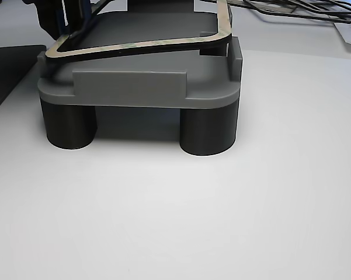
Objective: Move top rectangular frame to the holder.
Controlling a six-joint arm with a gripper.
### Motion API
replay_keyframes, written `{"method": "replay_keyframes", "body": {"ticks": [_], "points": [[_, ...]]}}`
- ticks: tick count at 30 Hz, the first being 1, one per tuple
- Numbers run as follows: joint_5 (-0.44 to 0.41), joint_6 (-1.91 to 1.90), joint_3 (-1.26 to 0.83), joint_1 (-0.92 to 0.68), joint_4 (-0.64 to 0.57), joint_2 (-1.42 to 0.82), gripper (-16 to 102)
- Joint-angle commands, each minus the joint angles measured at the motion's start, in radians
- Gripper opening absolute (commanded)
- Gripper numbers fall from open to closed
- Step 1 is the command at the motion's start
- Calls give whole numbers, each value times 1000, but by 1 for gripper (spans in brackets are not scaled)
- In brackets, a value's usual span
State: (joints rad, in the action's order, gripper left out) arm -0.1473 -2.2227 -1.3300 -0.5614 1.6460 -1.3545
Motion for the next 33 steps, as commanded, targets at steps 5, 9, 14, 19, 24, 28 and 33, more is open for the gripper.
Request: {"method": "replay_keyframes", "body": {"ticks": [5, 9, 14, 19, 24, 28, 33], "points": [[0, 12, 5, 18, 5, -26, -11], [-3, 18, 2, 23, 0, -25, -11], [-6, 21, 3, 25, -6, -20, -11], [2, 21, 6, 25, -8, -20, -11], [2, 21, 3, 25, -15, -17, -11], [-2, 21, 9, 25, -15, -14, -3], [-3, 29, 8, 25, -9, -18, 66]]}}
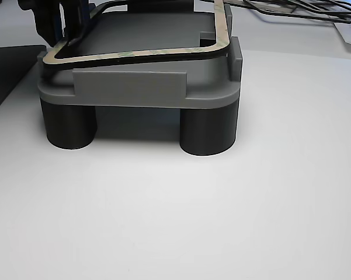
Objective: Move top rectangular frame to the holder.
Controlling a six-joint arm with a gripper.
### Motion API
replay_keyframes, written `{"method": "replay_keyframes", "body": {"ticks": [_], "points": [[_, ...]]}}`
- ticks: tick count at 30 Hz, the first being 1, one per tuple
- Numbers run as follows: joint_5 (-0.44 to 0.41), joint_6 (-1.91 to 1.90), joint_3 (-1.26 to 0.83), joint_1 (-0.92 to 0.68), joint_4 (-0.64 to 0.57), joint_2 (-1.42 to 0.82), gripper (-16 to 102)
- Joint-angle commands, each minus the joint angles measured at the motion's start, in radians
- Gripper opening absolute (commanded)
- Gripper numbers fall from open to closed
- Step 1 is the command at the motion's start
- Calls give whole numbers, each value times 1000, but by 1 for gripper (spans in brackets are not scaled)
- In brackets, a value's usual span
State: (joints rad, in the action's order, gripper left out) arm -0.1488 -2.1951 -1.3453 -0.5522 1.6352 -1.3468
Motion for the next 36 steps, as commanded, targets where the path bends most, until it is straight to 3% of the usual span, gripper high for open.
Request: {"method": "replay_keyframes", "body": {"ticks": [1, 6, 11, 22, 26, 36], "points": [[-2, 5, 21, 15, 3, -26, 96], [-12, 12, 34, 15, -2, -23, 100], [-89, 103, 115, 15, 9, -21, 100], [-416, 818, 78, 34, -49, -313, 100], [-396, 1184, -29, 118, -132, -497, 100], [-152, 1858, -565, 437, -460, -1062, 100]]}}
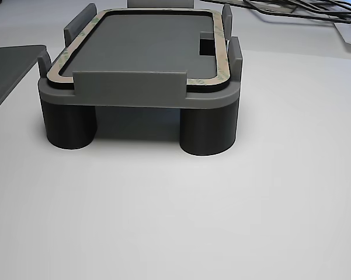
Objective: Move top rectangular frame to the holder.
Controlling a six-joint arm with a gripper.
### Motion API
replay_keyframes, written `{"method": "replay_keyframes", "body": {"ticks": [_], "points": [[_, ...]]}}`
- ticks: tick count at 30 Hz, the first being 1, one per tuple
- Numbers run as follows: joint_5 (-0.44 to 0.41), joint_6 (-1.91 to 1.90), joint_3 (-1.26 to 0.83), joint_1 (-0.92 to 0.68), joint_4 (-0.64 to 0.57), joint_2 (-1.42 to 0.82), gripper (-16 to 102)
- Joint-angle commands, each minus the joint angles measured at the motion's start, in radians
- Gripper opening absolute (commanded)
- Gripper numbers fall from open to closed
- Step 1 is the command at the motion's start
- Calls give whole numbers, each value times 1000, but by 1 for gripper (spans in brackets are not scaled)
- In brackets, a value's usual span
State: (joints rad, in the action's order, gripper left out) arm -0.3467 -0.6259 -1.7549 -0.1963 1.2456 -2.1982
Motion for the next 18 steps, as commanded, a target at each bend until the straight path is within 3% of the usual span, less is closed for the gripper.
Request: {"method": "replay_keyframes", "body": {"ticks": [1, 8, 13, 18], "points": [[64, 316, -218, 104, -101, -259, 100], [130, 436, -637, 173, -275, -592, 100], [153, 476, -810, 173, -276, -752, 100], [163, 468, -877, 173, -252, -758, 100]]}}
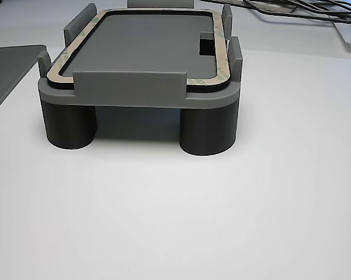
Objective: Move top rectangular frame to the holder.
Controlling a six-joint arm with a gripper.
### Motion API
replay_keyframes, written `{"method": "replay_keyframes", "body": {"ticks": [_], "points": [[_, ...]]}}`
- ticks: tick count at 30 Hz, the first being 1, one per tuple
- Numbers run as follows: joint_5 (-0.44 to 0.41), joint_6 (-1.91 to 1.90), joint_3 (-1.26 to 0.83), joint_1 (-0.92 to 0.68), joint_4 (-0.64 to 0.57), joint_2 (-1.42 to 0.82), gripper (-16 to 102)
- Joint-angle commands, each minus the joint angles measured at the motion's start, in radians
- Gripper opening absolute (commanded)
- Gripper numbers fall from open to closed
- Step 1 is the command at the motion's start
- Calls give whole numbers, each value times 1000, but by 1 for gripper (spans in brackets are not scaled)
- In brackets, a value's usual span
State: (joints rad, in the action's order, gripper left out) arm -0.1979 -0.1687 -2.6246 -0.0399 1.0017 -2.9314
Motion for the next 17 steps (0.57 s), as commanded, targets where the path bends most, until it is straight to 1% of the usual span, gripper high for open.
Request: {"method": "replay_keyframes", "body": {"ticks": [1, 3, 4, 5, 8, 17], "points": [[34, 25, -8, 18, -14, -25, 100], [61, 51, -14, 18, -31, -25, 100], [60, 49, -14, 18, -31, -23, 100], [40, 37, -12, 18, -28, -23, 100], [32, 31, -12, 18, -28, -23, 100], [32, 31, -12, 18, -28, -23, 100]]}}
